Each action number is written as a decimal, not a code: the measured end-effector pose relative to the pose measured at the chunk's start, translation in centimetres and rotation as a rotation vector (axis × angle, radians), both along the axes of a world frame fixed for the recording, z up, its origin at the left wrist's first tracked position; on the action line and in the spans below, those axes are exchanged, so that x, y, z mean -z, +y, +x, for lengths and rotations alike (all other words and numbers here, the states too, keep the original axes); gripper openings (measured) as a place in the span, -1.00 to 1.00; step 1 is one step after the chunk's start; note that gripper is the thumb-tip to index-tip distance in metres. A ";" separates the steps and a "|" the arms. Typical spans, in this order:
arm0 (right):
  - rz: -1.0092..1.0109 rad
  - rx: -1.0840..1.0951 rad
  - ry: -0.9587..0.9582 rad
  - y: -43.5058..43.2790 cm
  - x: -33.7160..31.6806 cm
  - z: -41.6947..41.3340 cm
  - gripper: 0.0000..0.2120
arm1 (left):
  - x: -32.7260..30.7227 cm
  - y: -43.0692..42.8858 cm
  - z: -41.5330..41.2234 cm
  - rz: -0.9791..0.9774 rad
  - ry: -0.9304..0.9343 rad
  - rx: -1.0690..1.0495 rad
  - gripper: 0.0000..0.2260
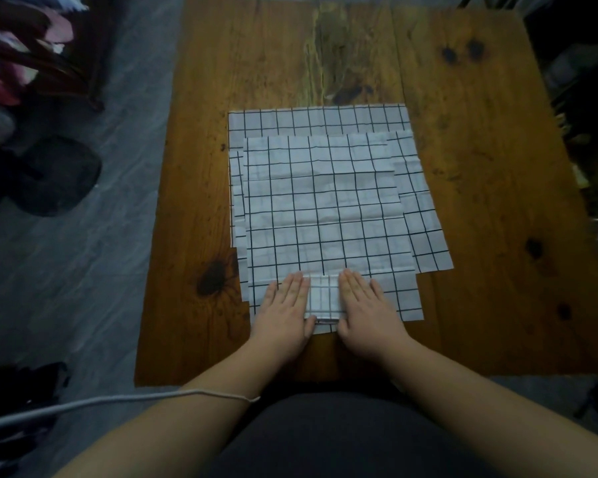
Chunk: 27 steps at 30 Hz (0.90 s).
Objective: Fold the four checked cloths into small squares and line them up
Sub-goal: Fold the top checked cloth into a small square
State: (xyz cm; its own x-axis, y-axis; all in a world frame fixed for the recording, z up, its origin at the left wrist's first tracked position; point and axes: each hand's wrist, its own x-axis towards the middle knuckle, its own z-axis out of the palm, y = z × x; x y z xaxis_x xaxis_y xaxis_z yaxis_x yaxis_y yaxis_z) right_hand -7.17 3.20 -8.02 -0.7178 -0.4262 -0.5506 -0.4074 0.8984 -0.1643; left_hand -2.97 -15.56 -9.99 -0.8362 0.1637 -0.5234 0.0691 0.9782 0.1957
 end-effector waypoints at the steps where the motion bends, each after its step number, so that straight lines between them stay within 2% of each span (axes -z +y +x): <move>1: -0.001 0.013 -0.007 0.2 -0.1 0.0 -0.27 | -0.1 -0.4 0.1 -0.005 -0.002 0.005 -0.35; 5: -0.019 0.039 -0.016 0.0 -0.4 -0.1 -0.31 | -0.8 -0.6 -0.1 -0.005 0.009 0.025 -0.36; 9: -0.161 0.075 0.201 -1.8 -1.1 -1.9 -0.49 | -1.9 0.3 -1.3 0.043 0.105 -0.025 -0.40; 11: -0.180 0.073 0.218 -2.8 -1.1 -2.9 -0.54 | -2.1 0.4 -1.4 0.090 0.125 -0.064 -0.37; 13: -0.123 0.067 0.179 -3.4 -0.9 -3.7 -0.55 | -2.3 0.4 -1.2 0.206 0.144 -0.207 -0.38; 15: -0.049 0.048 0.161 -3.7 -0.6 -4.1 -0.58 | -2.7 0.0 -1.1 0.359 0.149 -0.440 -0.45; 17: -0.014 0.067 0.143 -3.9 -0.6 -4.3 -0.67 | -3.0 -0.8 -0.9 0.461 0.123 -0.607 -0.50; 20: 0.020 0.090 0.080 -4.1 -0.8 -4.6 -0.83 | -3.1 -2.2 -0.5 0.475 0.149 -0.595 -0.52; 22: -0.012 0.183 -0.034 -3.9 -1.2 -4.5 -0.89 | -3.1 -2.7 -0.4 0.515 0.131 -0.591 -0.52; 25: -0.184 0.433 -0.278 -3.1 -2.7 -4.0 -0.92 | -3.7 -3.1 -0.8 0.682 0.002 -0.707 -0.56; 27: -0.311 0.555 -0.353 -2.1 -4.1 -3.5 -0.91 | -4.3 -2.7 -1.4 0.796 -0.109 -0.757 -0.65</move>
State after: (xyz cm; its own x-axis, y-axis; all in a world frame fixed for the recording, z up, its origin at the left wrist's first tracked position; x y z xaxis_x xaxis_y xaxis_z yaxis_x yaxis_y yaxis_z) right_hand -10.71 1.15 -3.88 -0.6752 -0.2253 -0.7023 0.2192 0.8479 -0.4828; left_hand -4.41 -18.26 -5.71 -0.8183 -0.0484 -0.5727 -0.5507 0.3516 0.7571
